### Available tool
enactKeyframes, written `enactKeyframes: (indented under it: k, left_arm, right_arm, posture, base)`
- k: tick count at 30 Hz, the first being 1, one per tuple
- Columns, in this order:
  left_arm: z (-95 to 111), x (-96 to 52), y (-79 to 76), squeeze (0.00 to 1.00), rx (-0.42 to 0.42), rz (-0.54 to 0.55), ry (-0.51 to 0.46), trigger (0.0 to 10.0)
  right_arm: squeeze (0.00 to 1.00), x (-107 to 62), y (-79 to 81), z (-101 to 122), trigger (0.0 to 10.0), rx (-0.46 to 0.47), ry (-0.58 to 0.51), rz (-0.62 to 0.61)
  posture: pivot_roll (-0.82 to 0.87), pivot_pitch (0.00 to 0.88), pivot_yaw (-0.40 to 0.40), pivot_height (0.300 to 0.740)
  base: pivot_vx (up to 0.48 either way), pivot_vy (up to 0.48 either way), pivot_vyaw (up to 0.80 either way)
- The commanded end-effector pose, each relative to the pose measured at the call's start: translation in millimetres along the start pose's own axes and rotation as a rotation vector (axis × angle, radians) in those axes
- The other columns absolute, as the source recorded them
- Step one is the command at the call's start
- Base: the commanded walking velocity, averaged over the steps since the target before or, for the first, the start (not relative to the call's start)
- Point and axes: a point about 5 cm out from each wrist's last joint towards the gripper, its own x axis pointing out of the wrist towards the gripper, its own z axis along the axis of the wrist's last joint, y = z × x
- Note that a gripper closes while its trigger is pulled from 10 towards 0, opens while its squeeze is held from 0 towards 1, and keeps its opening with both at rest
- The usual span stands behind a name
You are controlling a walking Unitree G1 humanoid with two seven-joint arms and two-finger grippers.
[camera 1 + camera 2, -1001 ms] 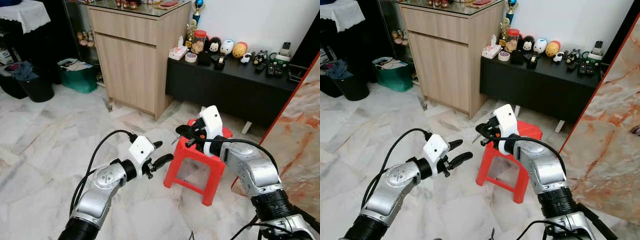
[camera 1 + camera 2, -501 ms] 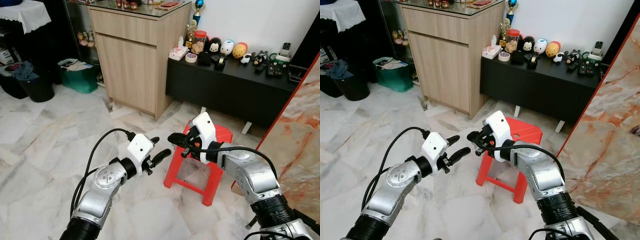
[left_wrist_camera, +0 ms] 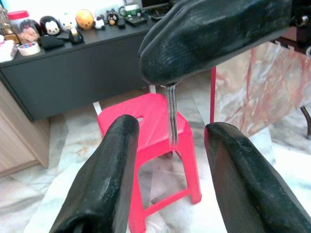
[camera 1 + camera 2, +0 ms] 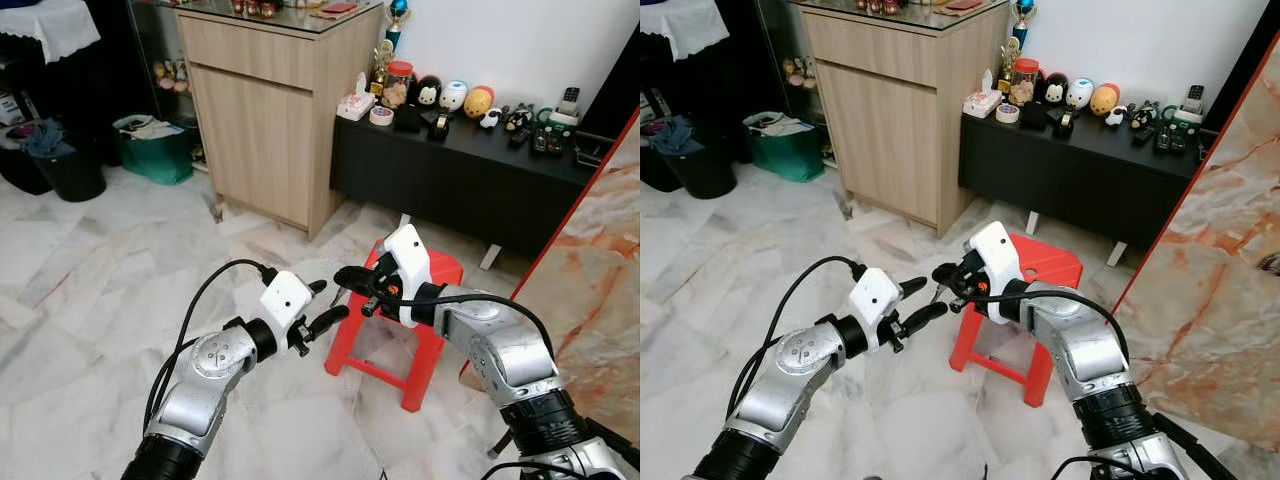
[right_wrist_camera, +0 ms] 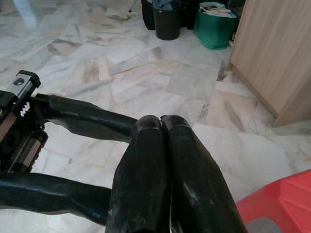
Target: Hang keys on a hook
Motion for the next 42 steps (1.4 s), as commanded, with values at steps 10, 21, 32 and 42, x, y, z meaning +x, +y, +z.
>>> enactKeyframes:
  k: [10,21,32,42]
  left_arm:
    - [5,2.3,0.2,0.0,0.012,0.008,-0.017,10.0]
    - [8,6.3,5.1,0.0,0.002,0.051,-0.035,10.0]
    - [10,13.2,5.9,0.0,-0.005,0.089,-0.054,10.0]
    - [9,13.6,6.7,0.0,-0.015,0.1,-0.058,0.0]
  right_arm:
    - [0.0,4.5,0.0,5,10.0,-0.027,-0.002,0.011]
    - [0.0,8.3,7.3,5,10.0,0.0,-0.021,0.035]
    - [0.0,9.7,8.6,6,10.0,0.009,-0.03,0.033]
    - [0.0,10.4,8.6,6,10.0,0.015,-0.036,0.03]
  posture:
    - [0.08,0.0,-0.096,0.709]
    - [0.09,0.0,-0.089,0.709]
    - [0.08,0.0,-0.085,0.709]
    - [0.09,0.0,-0.083,0.709]
  base:
    - [0.0,0.0,0.0]
    - [0.0,0.0,0.0]
    - [0.0,0.0,0.0]
    - [0.0,0.0,0.0]
